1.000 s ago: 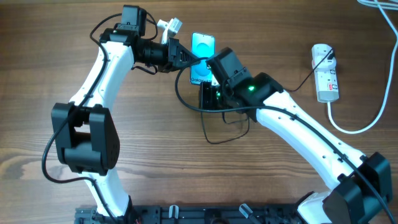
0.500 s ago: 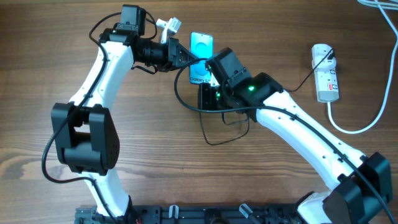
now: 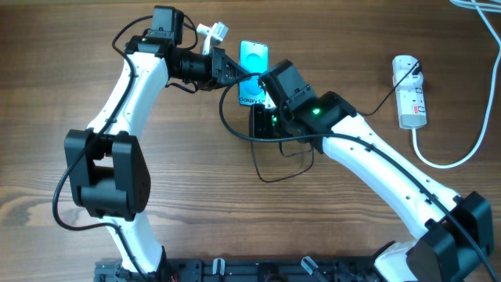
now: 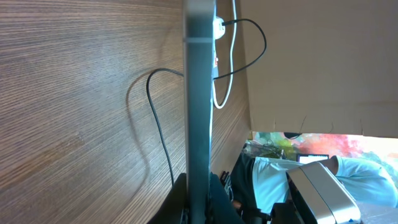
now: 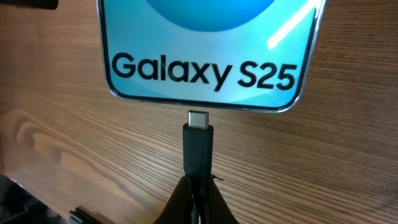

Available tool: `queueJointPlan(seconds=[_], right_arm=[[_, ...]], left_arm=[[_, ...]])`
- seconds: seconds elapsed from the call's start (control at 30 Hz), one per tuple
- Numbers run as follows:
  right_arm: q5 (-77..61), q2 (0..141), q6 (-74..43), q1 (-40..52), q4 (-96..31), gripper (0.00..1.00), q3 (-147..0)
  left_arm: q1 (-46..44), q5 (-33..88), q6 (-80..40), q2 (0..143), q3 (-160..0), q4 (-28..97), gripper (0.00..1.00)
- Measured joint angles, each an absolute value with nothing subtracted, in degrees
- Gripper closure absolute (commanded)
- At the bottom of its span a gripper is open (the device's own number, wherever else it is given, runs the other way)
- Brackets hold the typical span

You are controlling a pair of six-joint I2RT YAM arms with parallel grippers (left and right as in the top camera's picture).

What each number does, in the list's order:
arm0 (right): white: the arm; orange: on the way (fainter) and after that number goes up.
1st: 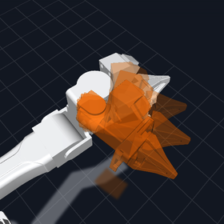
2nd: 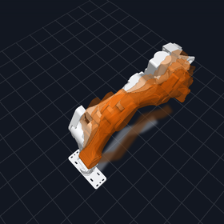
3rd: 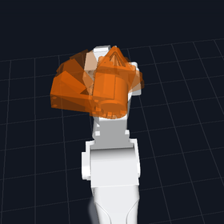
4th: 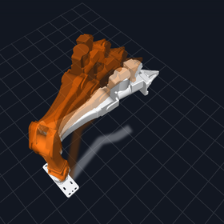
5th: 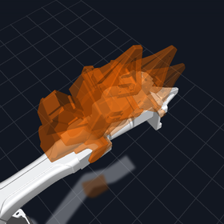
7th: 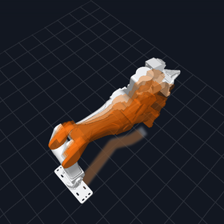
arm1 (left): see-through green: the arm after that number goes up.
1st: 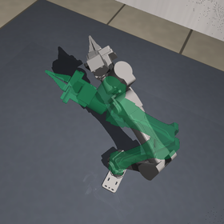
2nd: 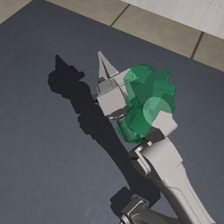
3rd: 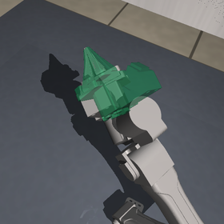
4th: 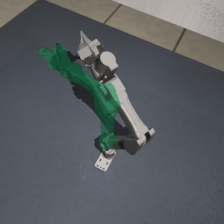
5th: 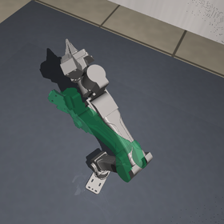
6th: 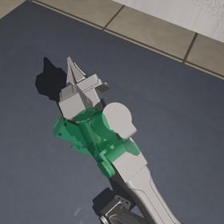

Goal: Plug charger to phone and switch on socket
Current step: 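Align the USB-C plug under the phone and push it up into the port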

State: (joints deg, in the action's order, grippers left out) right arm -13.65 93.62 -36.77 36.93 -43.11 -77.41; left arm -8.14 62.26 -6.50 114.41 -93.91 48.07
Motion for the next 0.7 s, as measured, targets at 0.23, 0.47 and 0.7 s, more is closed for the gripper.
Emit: queueJointPlan(seconds=[0.23,0.47,0.7], right_arm=[[-13.0,93.6,-36.8,36.9,-43.0,0.96,-77.4],[-13.1,93.6,-36.6,36.9,-43.0,0.96,-77.4],[-13.0,93.6,-36.6,36.9,-43.0,0.96,-77.4]], left_arm=[[-8.1,62.3,-6.5,114.4,-93.9,48.4,0.96],[-8.1,63.5,-6.5,114.4,-93.9,48.4,0.96],[-8.1,64.8,-6.5,114.4,-93.9,48.4,0.96]])
